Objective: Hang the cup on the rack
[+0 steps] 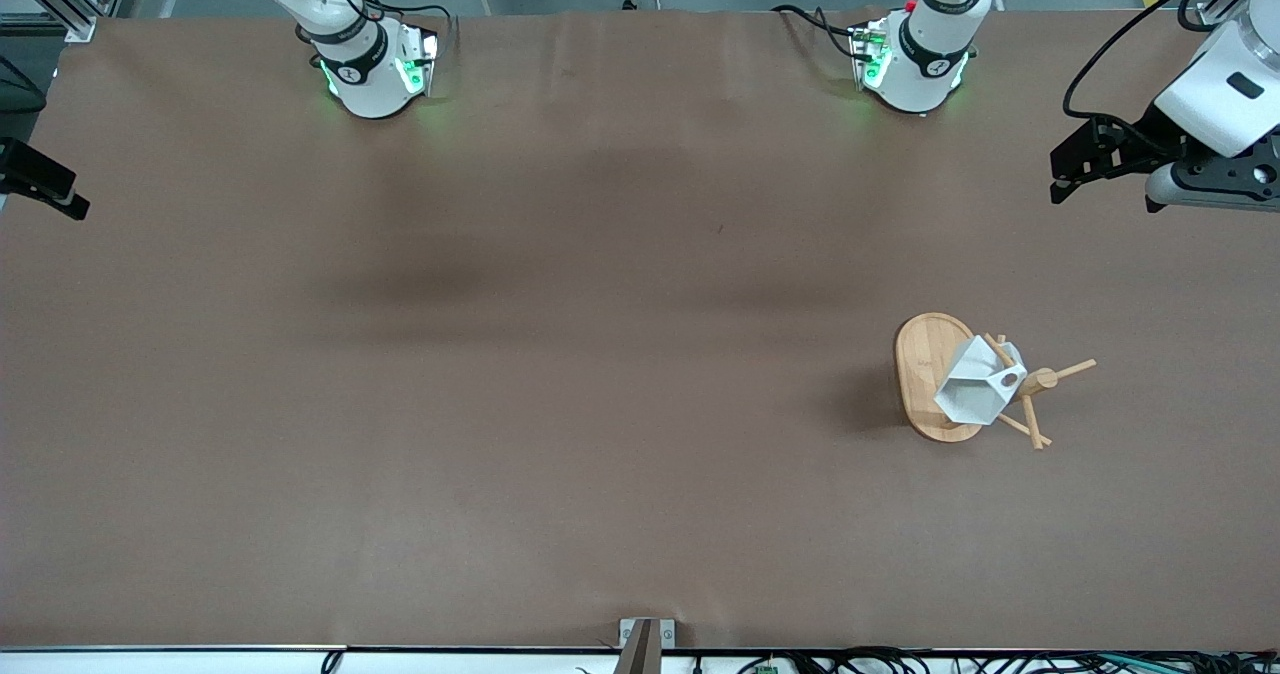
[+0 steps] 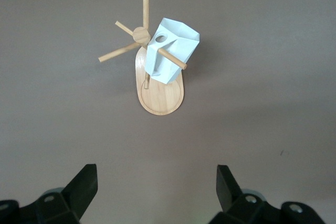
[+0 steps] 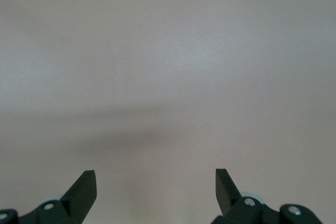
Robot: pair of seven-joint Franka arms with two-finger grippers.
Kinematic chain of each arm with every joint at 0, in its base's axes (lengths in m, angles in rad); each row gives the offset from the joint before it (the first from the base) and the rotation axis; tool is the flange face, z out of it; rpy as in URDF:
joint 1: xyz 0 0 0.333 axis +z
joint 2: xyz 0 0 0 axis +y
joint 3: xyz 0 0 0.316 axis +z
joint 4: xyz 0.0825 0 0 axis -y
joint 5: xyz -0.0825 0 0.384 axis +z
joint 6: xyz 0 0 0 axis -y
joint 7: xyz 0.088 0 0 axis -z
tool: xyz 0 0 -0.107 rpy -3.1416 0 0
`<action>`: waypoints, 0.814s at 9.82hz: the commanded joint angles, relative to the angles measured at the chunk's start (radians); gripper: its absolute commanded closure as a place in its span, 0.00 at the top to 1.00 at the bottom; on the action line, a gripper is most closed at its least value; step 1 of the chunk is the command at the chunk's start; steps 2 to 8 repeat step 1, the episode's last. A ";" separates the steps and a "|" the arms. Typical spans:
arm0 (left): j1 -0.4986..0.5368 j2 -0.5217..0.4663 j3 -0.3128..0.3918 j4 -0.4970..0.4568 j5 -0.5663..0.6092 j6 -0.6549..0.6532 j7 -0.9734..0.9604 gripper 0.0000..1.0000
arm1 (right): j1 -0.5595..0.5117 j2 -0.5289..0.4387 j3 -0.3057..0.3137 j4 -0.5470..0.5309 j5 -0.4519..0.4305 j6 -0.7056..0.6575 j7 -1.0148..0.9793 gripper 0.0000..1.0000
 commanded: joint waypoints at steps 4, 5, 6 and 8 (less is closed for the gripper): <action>-0.007 0.012 0.006 0.003 0.008 -0.034 0.011 1.00 | -0.001 0.000 -0.001 0.004 0.009 -0.002 0.001 1.00; -0.007 0.012 0.006 0.003 0.008 -0.034 0.011 1.00 | -0.001 0.000 -0.001 0.004 0.009 -0.002 0.001 1.00; -0.007 0.012 0.006 0.003 0.008 -0.034 0.011 1.00 | -0.001 0.000 -0.001 0.004 0.009 -0.002 0.001 1.00; -0.007 0.012 0.006 0.003 0.008 -0.034 0.011 1.00 | -0.001 0.000 -0.001 0.004 0.009 -0.002 0.001 1.00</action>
